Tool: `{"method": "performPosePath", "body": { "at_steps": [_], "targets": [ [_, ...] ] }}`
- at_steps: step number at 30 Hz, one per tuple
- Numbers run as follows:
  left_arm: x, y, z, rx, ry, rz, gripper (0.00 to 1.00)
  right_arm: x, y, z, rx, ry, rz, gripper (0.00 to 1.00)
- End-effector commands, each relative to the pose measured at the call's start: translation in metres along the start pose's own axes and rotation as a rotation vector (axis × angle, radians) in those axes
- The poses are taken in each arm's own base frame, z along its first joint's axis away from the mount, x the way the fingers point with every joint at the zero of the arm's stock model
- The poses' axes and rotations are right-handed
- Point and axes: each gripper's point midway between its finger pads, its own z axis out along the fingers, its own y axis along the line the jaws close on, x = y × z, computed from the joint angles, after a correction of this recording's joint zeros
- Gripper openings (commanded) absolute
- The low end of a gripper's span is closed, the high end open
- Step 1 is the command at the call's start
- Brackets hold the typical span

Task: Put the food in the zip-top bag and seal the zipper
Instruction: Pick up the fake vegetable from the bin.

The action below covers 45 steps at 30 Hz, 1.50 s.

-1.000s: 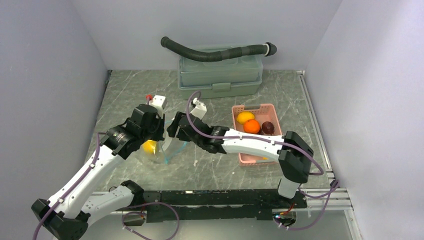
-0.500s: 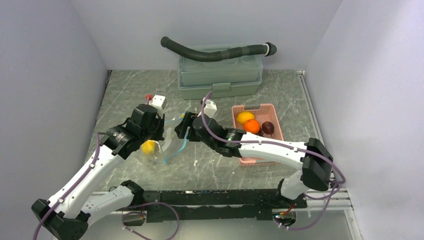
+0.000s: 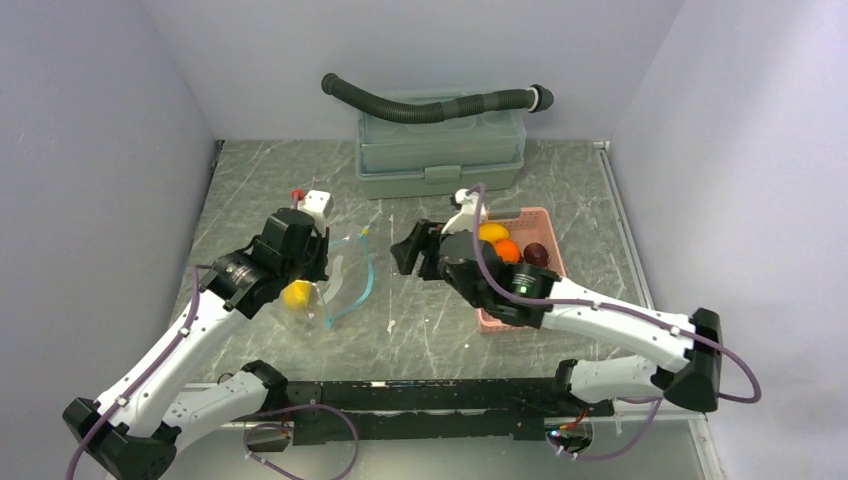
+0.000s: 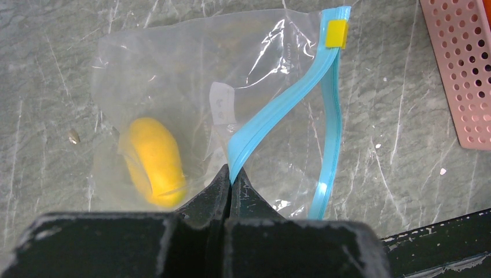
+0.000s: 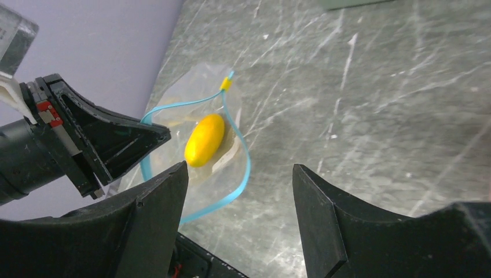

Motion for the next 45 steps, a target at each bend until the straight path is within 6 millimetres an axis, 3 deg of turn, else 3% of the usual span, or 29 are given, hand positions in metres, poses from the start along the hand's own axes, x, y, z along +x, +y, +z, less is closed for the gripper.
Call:
{"method": "performPosePath", "body": {
  "at_steps": [1, 9, 22, 26, 35, 45],
  "targets": [
    [-0.008, 0.0, -0.001, -0.002, -0.038, -0.016, 0.0, -0.022, -0.037, -0.024, 0.123, -0.068, -0.095, 0.7],
    [-0.007, 0.0, 0.001, -0.001, -0.026, -0.013, 0.0, -0.043, -0.083, -0.052, 0.263, -0.092, -0.187, 0.74],
    [-0.005, -0.001, 0.003, 0.0, -0.016, -0.01, 0.0, -0.058, -0.179, -0.062, 0.557, 0.05, -0.27, 0.82],
    [-0.005, -0.002, 0.002, 0.005, -0.017, -0.009, 0.0, -0.053, -0.208, -0.073, 0.651, 0.09, -0.262, 0.9],
    [-0.006, -0.004, 0.0, 0.021, -0.024, -0.008, 0.0, -0.032, -0.256, -0.093, 0.798, 0.125, -0.08, 0.91],
    [-0.007, -0.005, -0.004, 0.032, -0.032, -0.009, 0.0, -0.009, -0.296, -0.121, 1.025, 0.131, 0.064, 0.93]
  ]
}}
